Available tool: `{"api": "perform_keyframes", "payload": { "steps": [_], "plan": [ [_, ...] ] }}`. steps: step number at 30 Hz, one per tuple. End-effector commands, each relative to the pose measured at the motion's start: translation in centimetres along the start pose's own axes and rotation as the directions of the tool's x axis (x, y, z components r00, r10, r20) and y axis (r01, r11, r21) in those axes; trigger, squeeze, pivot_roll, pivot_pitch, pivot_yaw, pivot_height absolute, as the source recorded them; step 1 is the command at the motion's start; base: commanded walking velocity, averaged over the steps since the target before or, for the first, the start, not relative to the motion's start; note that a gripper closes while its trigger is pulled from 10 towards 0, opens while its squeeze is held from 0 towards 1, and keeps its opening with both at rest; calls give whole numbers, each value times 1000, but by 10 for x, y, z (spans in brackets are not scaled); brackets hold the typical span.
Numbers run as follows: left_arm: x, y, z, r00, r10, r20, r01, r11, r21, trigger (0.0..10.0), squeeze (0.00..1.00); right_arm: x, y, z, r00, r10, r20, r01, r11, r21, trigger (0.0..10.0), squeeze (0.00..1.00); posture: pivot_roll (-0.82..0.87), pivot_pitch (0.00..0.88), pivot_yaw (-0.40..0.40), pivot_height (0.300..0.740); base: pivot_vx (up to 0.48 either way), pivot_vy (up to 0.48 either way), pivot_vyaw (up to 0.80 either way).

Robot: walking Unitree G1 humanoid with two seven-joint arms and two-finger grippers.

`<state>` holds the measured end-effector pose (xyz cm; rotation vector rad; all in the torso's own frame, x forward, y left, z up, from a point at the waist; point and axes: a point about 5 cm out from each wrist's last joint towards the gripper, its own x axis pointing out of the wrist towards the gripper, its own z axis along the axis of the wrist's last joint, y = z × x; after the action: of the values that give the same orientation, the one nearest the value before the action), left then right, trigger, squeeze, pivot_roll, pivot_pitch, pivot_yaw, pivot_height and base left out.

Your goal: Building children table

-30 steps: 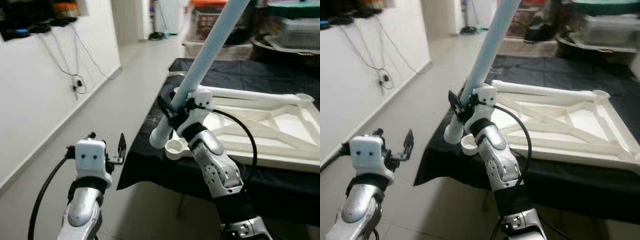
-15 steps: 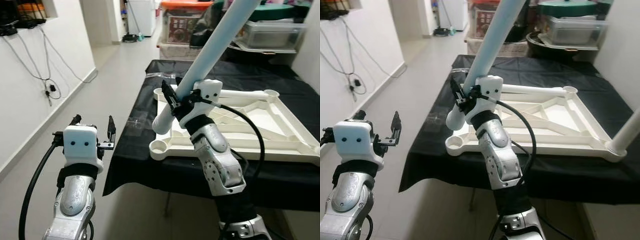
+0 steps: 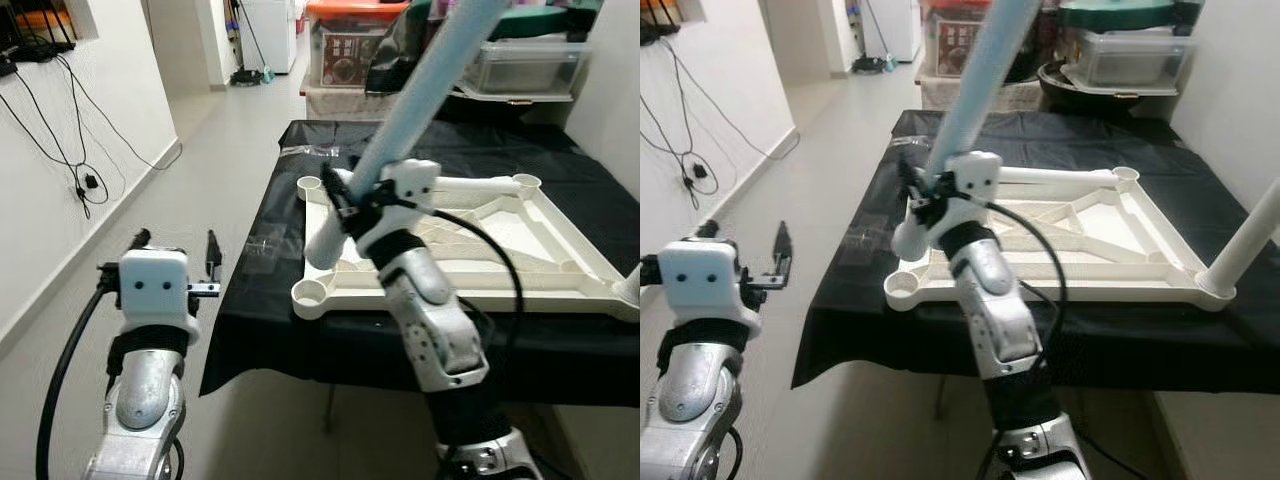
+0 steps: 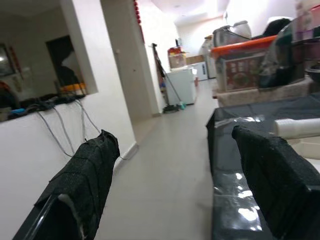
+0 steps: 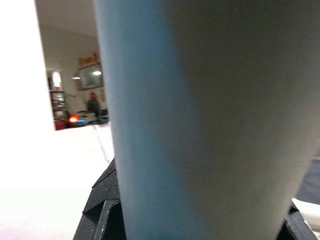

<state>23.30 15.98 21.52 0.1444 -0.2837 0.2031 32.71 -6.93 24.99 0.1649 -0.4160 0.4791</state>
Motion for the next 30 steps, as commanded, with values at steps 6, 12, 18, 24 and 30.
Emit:
{"api": "perform_keyframes", "payload": {
  "steps": [6,12,18,24,30],
  "plan": [
    [-1,-1,-3,1000,-13,-13,13,1000,16,10000,0,-2,0,-2,1000,5,1,-5,1000,-8,10000,0,30,0,11,740,316,0,0],
    [-1,-2,-4,1000,-20,-19,20,1000,11,10000,0,-2,0,-4,1000,6,-2,-6,1000,-8,10000,0,30,0,11,740,317,0,0],
    [-1,-2,-5,1000,-5,-19,5,1000,12,10000,0,-2,0,-4,1000,7,-3,-7,1000,-7,10000,0,30,0,8,740,106,0,0],
    [0,1,-6,999,13,-29,-13,1000,-2,10000,0,-2,-1,-5,1000,10,-3,-10,1000,-10,10000,0,30,0,8,740,0,0,0],
    [-1,2,-8,999,17,-41,-17,1000,0,10000,0,1,-4,-4,1000,6,-3,-6,1000,2,10000,0,30,0,4,740,0,0,0]
  ]
}}
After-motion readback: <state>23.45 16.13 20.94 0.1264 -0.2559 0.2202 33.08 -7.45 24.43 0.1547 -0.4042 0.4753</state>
